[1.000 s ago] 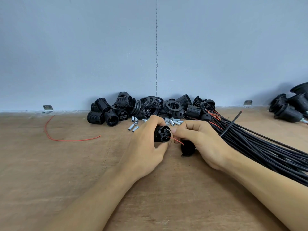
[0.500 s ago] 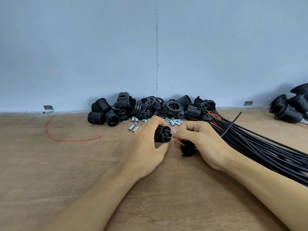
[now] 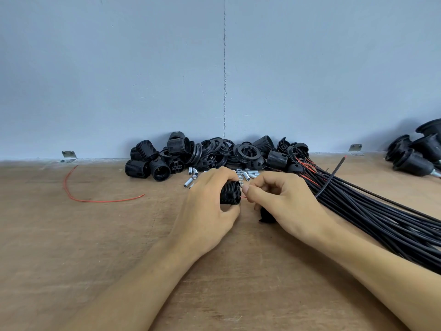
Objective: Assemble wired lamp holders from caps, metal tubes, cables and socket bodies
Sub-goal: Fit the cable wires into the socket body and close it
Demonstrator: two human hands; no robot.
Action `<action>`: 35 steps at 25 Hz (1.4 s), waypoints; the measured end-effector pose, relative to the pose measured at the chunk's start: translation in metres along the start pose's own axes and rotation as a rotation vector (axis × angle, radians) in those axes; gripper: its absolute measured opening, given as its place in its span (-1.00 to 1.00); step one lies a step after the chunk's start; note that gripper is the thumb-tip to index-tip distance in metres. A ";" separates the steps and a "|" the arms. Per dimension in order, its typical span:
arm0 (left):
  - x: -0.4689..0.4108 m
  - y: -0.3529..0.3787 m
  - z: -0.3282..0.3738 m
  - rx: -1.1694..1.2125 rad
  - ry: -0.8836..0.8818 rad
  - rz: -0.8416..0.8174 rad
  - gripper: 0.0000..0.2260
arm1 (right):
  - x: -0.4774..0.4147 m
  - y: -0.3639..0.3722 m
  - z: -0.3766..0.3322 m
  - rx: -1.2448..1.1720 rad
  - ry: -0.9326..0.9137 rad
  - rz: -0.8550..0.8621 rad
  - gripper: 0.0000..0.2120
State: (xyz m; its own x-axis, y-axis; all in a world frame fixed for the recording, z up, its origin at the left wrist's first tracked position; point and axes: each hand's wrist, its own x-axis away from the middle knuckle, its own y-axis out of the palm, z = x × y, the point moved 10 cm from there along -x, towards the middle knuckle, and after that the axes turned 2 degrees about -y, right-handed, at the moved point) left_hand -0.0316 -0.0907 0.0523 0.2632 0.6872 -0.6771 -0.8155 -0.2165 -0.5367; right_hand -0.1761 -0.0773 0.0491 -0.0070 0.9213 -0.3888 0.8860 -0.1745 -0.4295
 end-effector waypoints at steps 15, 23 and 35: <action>-0.001 0.007 -0.007 0.082 -0.049 -0.040 -0.64 | 0.001 -0.002 0.001 -0.008 0.017 0.011 -0.77; -0.001 0.004 -0.003 0.021 -0.019 -0.028 -0.60 | 0.001 -0.003 -0.001 0.051 -0.026 0.050 -0.77; -0.001 0.003 -0.004 0.002 -0.029 -0.032 -0.71 | 0.001 -0.003 -0.014 0.356 -0.289 0.087 -0.91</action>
State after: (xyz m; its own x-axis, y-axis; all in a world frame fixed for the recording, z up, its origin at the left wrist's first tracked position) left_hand -0.0323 -0.0946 0.0498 0.2743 0.7133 -0.6449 -0.8079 -0.1929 -0.5569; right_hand -0.1720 -0.0708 0.0607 -0.1133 0.7723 -0.6251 0.6749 -0.4019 -0.6189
